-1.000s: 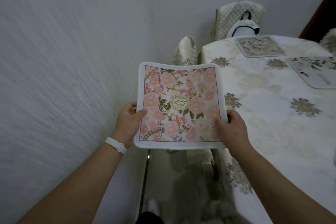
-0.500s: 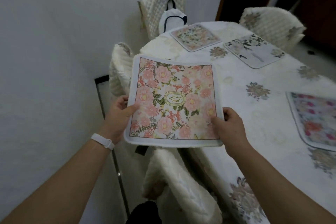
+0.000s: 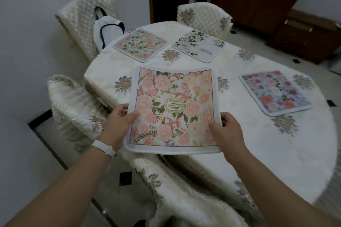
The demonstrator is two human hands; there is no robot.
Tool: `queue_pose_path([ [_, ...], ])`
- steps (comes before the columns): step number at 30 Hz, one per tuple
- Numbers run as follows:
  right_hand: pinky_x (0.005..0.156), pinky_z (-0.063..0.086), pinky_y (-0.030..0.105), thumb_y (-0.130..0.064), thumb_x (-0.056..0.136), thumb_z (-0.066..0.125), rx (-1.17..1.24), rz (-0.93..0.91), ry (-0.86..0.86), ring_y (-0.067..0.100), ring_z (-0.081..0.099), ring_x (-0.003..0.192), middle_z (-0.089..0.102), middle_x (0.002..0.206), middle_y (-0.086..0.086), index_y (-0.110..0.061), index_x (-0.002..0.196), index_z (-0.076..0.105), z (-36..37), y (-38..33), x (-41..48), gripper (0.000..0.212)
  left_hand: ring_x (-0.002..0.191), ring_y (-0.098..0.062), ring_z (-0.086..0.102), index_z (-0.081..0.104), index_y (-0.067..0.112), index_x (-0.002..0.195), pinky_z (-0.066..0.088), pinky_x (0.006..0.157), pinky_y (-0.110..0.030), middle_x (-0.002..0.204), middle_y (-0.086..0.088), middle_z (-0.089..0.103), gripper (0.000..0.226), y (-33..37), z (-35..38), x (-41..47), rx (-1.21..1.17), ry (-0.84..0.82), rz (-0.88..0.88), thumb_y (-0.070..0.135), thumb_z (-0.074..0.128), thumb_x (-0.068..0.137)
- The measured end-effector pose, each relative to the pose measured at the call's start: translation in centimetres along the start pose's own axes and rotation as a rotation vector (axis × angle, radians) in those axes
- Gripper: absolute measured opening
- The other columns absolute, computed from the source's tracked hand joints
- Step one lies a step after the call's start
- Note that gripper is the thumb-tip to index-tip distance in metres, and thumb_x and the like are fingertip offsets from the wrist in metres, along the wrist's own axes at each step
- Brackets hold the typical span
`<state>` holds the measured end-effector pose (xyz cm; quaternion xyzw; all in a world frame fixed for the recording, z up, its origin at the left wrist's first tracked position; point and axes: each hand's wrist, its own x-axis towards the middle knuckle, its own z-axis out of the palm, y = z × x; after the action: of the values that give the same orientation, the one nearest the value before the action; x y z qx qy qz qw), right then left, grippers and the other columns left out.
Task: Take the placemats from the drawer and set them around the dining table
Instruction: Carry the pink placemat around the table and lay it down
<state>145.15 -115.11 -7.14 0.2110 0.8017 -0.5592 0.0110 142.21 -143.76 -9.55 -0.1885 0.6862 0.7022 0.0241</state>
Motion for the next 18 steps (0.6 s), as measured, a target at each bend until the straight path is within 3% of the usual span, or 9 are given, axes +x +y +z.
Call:
queue_pose_path([
  [3,0.061,0.049,0.025,-0.013,0.091,0.06,0.025,0.016,0.016,0.013,0.064,0.083,0.065,0.094,-0.004,-0.02,0.102,0.058,-1.1,0.8,-0.8,0.013,0.063,-0.016,0.068,0.061,0.014,0.095,0.056,0.055,-0.029,0.081,-0.004,0.068,0.012,0.0,1.2,-0.5,0.043,-0.01,0.008,0.004,0.063,0.089],
  [8,0.06,0.047,0.024,-0.013,0.092,0.058,0.044,0.034,0.016,0.013,0.063,0.084,0.064,0.095,-0.004,-0.019,0.104,0.057,-1.6,2.0,-2.0,0.013,0.071,-0.027,0.064,0.063,0.015,0.097,0.056,0.068,-0.042,0.082,-0.008,0.068,0.011,-0.3,1.5,-0.6,0.117,-0.027,0.019,0.007,0.065,0.089],
  [11,0.06,0.048,0.025,-0.015,0.093,0.058,0.042,0.057,0.025,0.014,0.063,0.085,0.064,0.095,-0.004,-0.02,0.103,0.057,-1.1,2.6,-1.9,0.011,0.068,-0.027,0.064,0.062,0.009,0.103,0.057,0.066,-0.042,0.081,-0.011,0.068,0.013,-0.6,1.5,0.4,0.135,-0.064,0.005,0.007,0.064,0.089],
  [18,0.064,0.054,0.032,-0.013,0.092,0.061,0.051,0.159,0.098,0.02,0.065,0.084,0.065,0.095,0.002,-0.018,0.102,0.059,3.3,2.7,2.2,0.011,0.076,-0.034,0.069,0.06,0.007,0.104,0.059,0.071,-0.046,0.09,-0.016,0.072,0.015,-0.9,0.9,9.1,0.162,-0.189,-0.079,0.005,0.063,0.09],
])
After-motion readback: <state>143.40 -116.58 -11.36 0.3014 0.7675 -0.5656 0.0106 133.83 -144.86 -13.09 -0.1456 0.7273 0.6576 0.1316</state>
